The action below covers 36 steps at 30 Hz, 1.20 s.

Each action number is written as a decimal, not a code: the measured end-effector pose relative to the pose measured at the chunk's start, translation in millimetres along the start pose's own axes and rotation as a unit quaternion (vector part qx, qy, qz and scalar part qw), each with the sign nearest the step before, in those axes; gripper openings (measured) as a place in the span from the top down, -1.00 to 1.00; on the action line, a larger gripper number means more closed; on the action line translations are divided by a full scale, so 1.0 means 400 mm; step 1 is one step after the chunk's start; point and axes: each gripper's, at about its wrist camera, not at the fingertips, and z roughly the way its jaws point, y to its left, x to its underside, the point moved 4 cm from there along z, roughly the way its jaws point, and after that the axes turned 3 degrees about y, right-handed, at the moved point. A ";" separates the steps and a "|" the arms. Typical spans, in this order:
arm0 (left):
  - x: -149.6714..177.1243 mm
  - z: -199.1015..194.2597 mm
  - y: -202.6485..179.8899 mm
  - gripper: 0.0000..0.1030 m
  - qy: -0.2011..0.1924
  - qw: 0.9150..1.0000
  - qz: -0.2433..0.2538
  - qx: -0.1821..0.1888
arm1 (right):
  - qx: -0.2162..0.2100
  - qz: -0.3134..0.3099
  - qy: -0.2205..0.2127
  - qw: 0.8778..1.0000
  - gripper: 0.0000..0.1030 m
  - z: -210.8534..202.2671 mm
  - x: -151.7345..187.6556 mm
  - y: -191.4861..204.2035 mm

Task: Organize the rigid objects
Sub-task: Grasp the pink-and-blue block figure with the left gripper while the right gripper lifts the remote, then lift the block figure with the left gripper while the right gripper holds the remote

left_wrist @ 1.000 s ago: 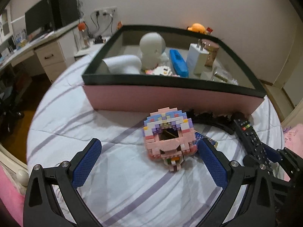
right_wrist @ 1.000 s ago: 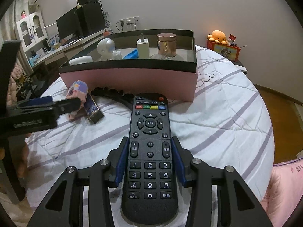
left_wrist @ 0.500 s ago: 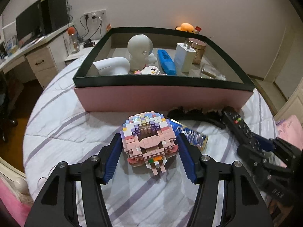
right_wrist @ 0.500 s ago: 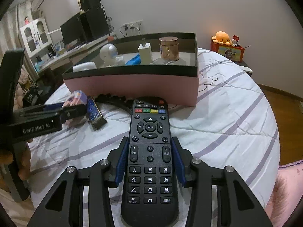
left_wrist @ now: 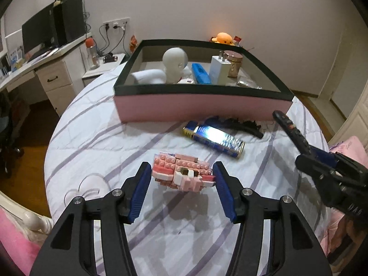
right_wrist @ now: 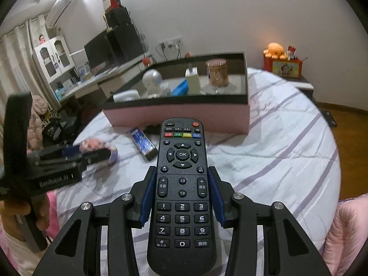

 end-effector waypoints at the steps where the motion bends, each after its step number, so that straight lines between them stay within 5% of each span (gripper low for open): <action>1: 0.004 -0.003 0.003 -0.09 0.001 1.000 -0.002 0.001 | -0.001 0.000 -0.005 1.000 0.14 -0.005 -0.004 0.003; 14: 0.004 -0.061 0.020 -0.08 -0.027 0.999 -0.014 0.015 | -0.008 -0.020 -0.026 0.999 0.14 -0.019 -0.065 0.046; 17: -0.021 -0.071 0.010 0.10 -0.034 0.999 -0.005 0.017 | -0.009 -0.027 -0.029 0.999 0.14 -0.020 -0.085 0.054; 18: -0.024 -0.063 0.006 0.49 -0.029 0.999 0.000 0.017 | -0.009 -0.029 -0.027 0.999 0.14 -0.017 -0.092 0.055; 19: -0.018 -0.043 0.005 0.51 -0.013 1.000 0.003 0.017 | -0.009 -0.029 -0.027 0.999 0.14 -0.015 -0.094 0.054; 23: 0.010 0.011 0.006 -0.08 0.003 1.000 -0.001 0.003 | -0.012 -0.027 -0.024 0.999 0.14 -0.005 -0.094 0.048; 24: 0.014 0.017 0.010 -0.50 0.008 1.000 -0.001 -0.013 | -0.012 -0.027 -0.023 0.999 0.14 -0.002 -0.092 0.046; 25: 0.016 0.023 0.015 -0.67 0.012 1.000 -0.006 -0.014 | -0.013 -0.026 -0.022 0.999 0.14 -0.001 -0.091 0.045; 36: 0.011 0.063 0.068 -0.54 0.016 0.998 -0.057 -0.005 | -0.016 -0.030 -0.015 0.999 0.14 0.018 -0.102 0.042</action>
